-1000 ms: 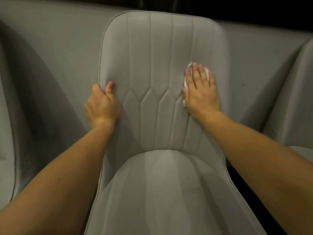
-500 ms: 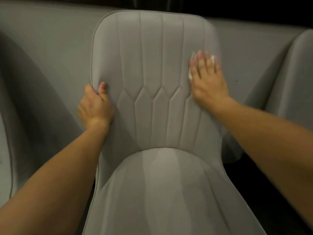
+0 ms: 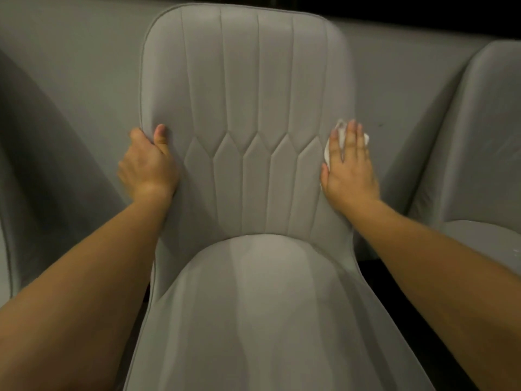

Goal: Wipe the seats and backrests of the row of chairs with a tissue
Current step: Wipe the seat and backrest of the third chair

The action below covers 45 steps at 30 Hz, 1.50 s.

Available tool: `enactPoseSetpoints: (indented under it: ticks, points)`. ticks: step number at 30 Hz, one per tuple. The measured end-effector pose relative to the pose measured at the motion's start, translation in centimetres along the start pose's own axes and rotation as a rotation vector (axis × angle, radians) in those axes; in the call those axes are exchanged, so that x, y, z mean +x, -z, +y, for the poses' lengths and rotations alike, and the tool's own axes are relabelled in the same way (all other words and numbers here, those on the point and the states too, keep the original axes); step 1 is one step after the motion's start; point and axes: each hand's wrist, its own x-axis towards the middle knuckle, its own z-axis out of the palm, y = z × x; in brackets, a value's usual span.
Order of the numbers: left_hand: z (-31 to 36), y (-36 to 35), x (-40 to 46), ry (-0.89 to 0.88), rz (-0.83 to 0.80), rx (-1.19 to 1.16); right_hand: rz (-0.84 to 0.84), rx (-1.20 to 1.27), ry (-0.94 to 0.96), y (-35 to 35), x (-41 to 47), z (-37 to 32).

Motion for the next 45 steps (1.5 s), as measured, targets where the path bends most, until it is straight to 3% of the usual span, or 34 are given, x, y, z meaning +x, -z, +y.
enactPoseSetpoints:
  ticks: [8, 13, 18, 22, 26, 28, 33, 45]
  points:
    - [1.1, 0.5, -0.2, -0.025, -0.024, 0.155, -0.137, 0.028, -0.109, -1.7, -7.0, -2.5]
    - [0.7, 1.0, 0.2, -0.172, -0.074, 0.316, -0.376, 0.023, -0.182, -0.5, -9.3, -5.3]
    - [1.1, 3.2, -0.7, -0.163, -0.19, 0.491, -0.565, 0.016, -0.215, 1.7, -9.8, -7.0]
    - [1.4, 5.7, -3.1, -0.064, -0.467, 0.722, -0.831, 0.098, -0.214, 4.8, -9.8, -7.9]
    - [0.4, 9.7, -7.7, 0.038, -0.849, 1.039, -0.938, 0.207, -0.237, 9.2, -9.4, -7.4]
    - [0.4, 12.0, -10.5, -0.027, -0.955, 1.05, -0.974, 0.238, -0.214, 12.0, -8.7, -6.9]
    - [5.5, 17.9, -15.0, -0.382, -1.059, 0.916, -1.025, 0.293, -0.192, 19.8, -5.9, -5.4]
    - [22.5, 34.1, -12.4, -0.424, -1.061, 0.886, -1.113, 0.374, -0.188, 40.6, 1.1, 0.2]
